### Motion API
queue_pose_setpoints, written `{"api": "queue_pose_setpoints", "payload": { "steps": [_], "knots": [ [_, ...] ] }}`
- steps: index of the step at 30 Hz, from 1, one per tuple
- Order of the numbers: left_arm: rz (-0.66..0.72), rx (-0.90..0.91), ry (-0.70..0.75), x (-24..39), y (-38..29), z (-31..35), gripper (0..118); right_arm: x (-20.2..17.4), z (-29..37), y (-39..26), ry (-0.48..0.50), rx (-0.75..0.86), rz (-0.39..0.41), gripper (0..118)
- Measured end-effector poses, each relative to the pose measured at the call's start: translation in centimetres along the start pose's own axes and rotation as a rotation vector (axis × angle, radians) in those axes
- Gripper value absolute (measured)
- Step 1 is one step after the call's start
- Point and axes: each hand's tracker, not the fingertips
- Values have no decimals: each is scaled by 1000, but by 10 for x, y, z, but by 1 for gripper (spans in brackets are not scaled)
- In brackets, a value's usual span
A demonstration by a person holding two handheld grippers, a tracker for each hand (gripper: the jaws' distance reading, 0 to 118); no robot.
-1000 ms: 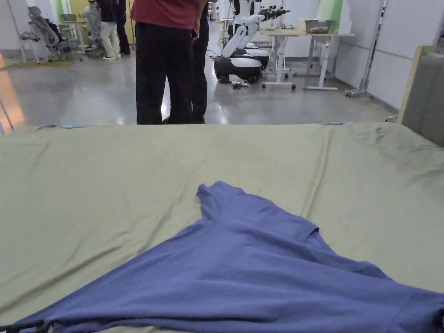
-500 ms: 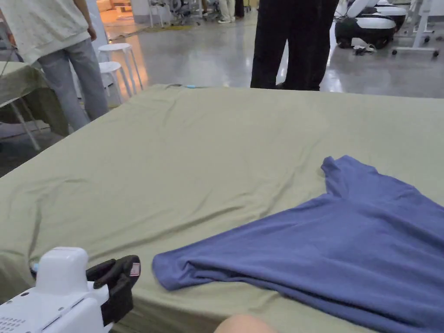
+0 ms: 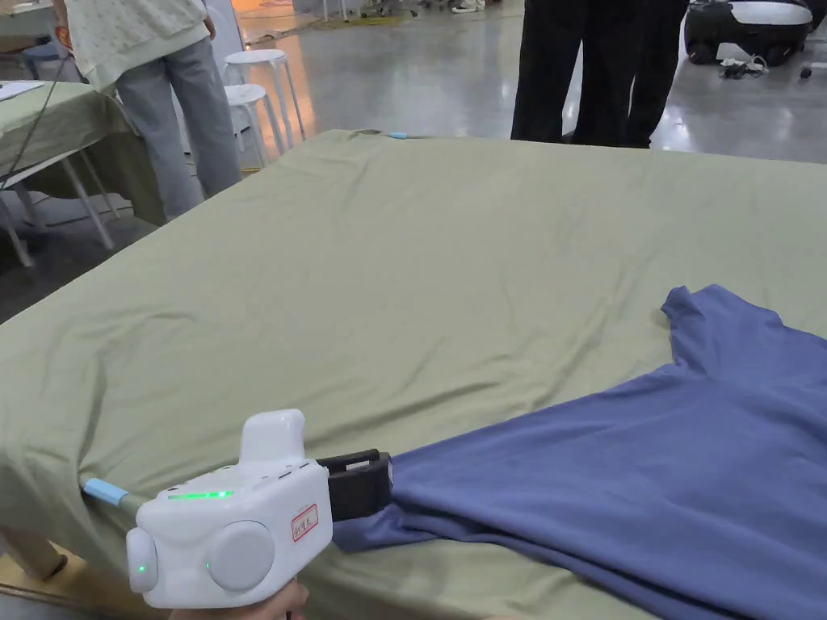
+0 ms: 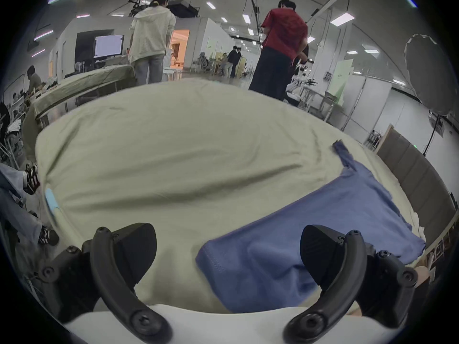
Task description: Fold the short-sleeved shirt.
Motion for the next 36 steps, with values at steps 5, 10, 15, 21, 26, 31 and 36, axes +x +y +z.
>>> {"api": "queue_pose_setpoints", "payload": {
  "steps": [5, 10, 15, 21, 26, 31, 36],
  "knots": [
    [-144, 20, 140, 28, -30, -2, 97, 3, -11, -1, -3, -26, 11, 5],
    [-186, 47, 41, 42, -32, 16, 3, 21, -29, -12, -3, -51, -10, 5],
    [-99, 105, -45, 37, -18, 33, 3, 44, -53, -14, 13, -106, -44, 5],
    [-101, 144, -90, 35, -9, 48, 3, 120, -132, 4, -47, -244, -26, 5],
    [-105, 133, -103, 36, -8, 45, 3, 222, -251, 6, -215, -404, -58, 84],
    [-111, 113, -97, 37, -7, 38, 3, 294, -352, -27, -314, -538, -155, 114],
    [-132, 94, -87, 35, -7, 34, 3, 294, -380, -63, -290, -677, -155, 92]
  ]
}}
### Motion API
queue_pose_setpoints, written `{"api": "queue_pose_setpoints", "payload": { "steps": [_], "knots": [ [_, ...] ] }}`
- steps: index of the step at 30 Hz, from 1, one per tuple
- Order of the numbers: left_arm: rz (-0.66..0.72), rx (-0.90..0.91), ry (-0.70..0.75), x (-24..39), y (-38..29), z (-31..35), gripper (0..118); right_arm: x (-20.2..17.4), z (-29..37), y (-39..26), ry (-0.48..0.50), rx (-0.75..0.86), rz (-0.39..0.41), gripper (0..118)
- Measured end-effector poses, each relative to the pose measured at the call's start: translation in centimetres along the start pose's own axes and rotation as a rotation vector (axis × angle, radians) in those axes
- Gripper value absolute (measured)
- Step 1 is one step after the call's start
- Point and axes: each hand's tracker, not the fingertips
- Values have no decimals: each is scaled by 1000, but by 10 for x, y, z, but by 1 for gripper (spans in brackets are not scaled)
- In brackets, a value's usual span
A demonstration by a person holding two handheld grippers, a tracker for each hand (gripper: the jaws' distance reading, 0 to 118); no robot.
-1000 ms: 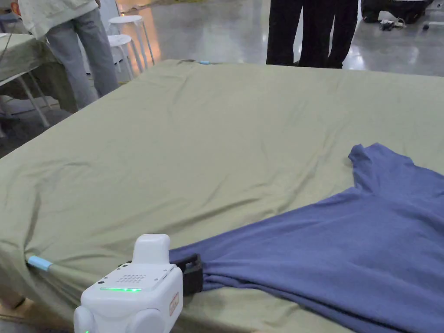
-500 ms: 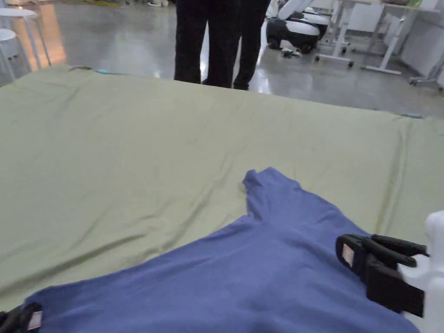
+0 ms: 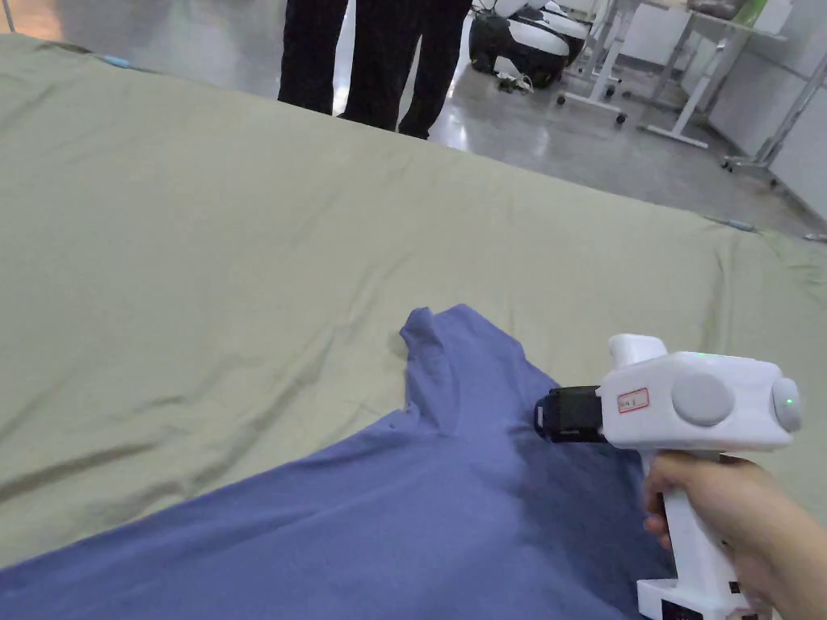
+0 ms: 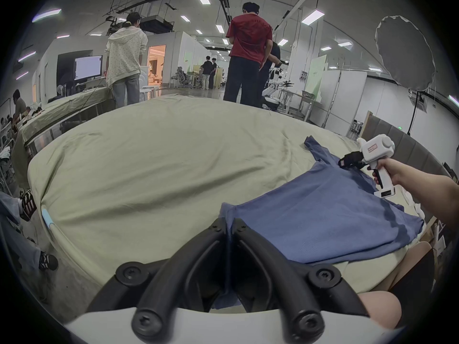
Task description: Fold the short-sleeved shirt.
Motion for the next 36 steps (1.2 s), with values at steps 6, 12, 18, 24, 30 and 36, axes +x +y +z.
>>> {"api": "queue_pose_setpoints", "payload": {
  "steps": [6, 12, 18, 24, 30, 36],
  "knots": [
    [-15, 1, -9, 7, 2, -1, 3, -5, 41, -20, 28, 91, 81, 9],
    [-9, 86, -3, 0, 21, 29, 3, -12, 124, -32, -3, 284, 58, 8],
    [-22, 256, -120, 11, 91, 71, 3, 3, 295, -34, -25, 508, 43, 8],
    [-89, 374, -242, 49, 186, 126, 3, 17, 479, -55, -135, 739, 24, 8],
    [-203, 483, -247, 79, 268, 178, 3, 26, 616, -80, -224, 935, -43, 8],
    [-203, 534, -200, 87, 329, 215, 3, 29, 682, -94, -217, 1034, -113, 8]
  ]
}}
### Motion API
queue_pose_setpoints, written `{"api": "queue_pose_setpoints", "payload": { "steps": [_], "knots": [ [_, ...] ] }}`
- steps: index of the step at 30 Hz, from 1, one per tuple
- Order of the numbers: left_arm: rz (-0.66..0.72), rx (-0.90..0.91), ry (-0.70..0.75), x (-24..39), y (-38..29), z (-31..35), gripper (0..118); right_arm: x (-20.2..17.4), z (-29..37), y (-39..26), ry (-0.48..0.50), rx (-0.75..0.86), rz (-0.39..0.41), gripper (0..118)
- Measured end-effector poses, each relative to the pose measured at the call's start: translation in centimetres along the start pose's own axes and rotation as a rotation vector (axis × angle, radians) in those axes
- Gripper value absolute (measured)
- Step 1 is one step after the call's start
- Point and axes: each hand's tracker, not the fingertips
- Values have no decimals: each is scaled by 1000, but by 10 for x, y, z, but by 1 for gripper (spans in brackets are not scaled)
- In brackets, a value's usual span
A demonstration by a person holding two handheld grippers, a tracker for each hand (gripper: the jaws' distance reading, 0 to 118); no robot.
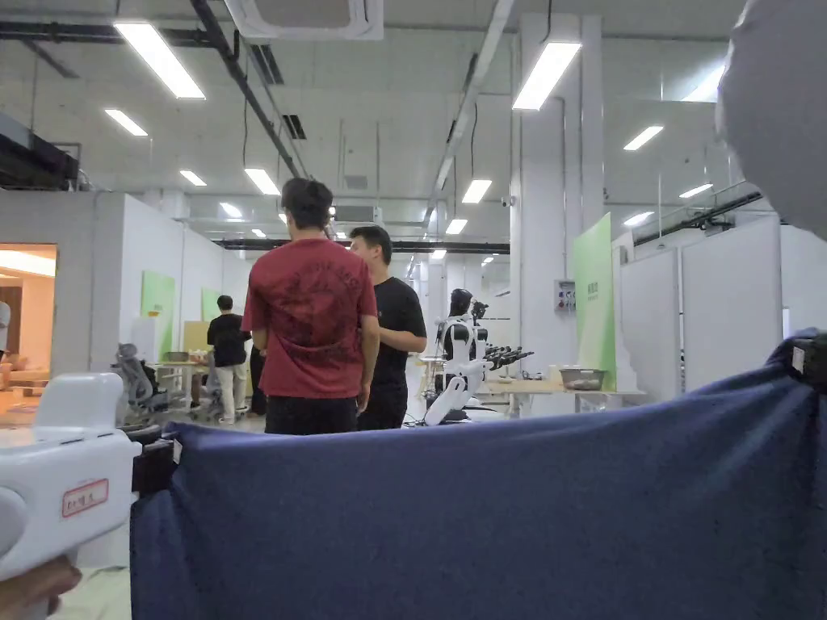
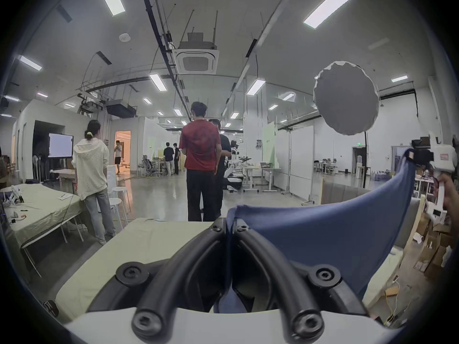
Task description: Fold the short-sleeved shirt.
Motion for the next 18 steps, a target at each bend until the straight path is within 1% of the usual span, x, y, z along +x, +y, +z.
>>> {"api": "queue_pose_setpoints", "payload": {
  "steps": [4, 8, 14, 18],
  "knots": [
    [23, 10, 33, -2, 29, 0, 3, -9, 5, 7, -17, 29, 27, 8],
    [18, 19, 88, 1, 41, 1, 3, -18, -5, 2, -21, 40, 6, 8],
    [19, 22, 158, 1, 48, -12, 3, -31, -36, -4, -41, 41, -2, 8],
    [-25, 40, 211, 0, 56, -33, 3, -40, -68, -1, -61, 44, 19, 8]
  ]
}}
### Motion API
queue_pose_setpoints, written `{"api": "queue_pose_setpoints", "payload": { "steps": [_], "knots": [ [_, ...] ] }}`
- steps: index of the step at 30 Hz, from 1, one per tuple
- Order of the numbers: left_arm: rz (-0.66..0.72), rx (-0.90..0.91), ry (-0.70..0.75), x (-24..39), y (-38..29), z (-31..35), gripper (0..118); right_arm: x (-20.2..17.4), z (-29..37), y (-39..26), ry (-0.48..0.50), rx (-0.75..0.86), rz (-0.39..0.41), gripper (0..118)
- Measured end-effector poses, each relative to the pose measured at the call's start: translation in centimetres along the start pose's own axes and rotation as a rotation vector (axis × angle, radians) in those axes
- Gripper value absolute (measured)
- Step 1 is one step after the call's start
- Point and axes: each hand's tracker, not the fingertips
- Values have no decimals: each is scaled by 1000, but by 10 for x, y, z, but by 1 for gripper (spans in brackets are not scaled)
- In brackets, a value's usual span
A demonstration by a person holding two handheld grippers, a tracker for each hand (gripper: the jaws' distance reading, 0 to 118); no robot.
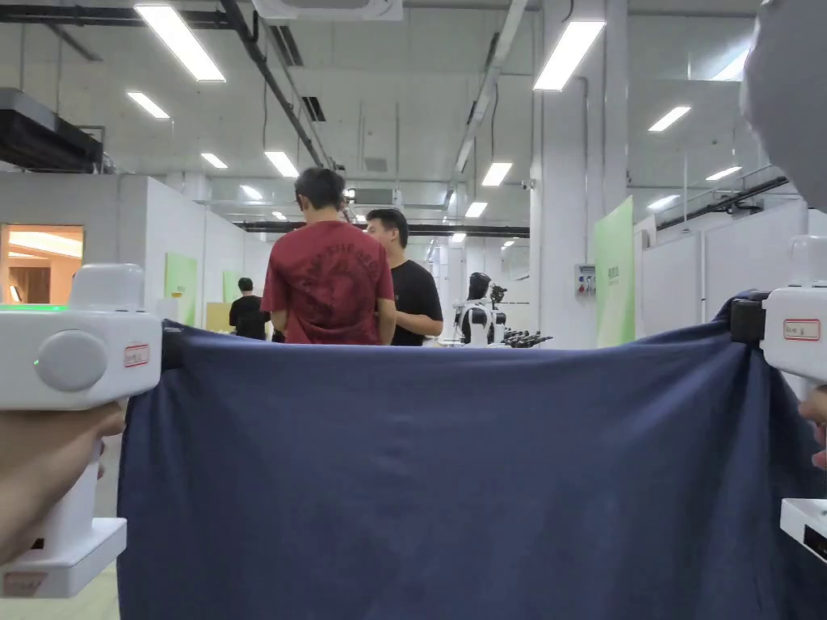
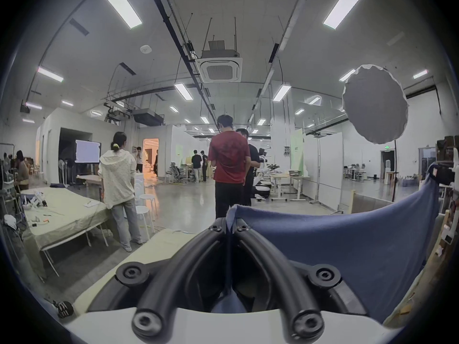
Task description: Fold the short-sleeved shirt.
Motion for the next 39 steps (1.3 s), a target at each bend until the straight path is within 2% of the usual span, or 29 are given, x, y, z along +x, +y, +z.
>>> {"api": "queue_pose_setpoints", "payload": {
  "steps": [12, 14, 16, 21, 24, 29, 34, 39],
  "knots": [
    [11, 70, 120, 1, 33, -131, 3, -44, -143, 26, -40, 71, 83, 8],
    [-34, 43, 182, 5, 28, -162, 3, -48, -171, 24, -21, 85, 31, 8],
    [-3, 50, 167, 7, 24, -190, 3, -53, -203, 22, -39, 76, 0, 8],
    [-46, 64, 210, 17, 15, -260, 3, -64, -274, 10, -50, 88, 38, 8],
    [-66, 55, 195, 22, 4, -299, 3, -63, -315, -2, -72, 86, 67, 8],
    [-101, 61, 176, 35, -22, -353, 3, -56, -369, -33, -100, 74, 21, 8],
    [-119, 42, 168, 47, -64, -399, 3, -51, -410, -79, -132, 46, 83, 8],
    [-112, -33, 163, 62, -129, -434, 3, -51, -431, -148, -141, 5, 94, 8]
  ]
}}
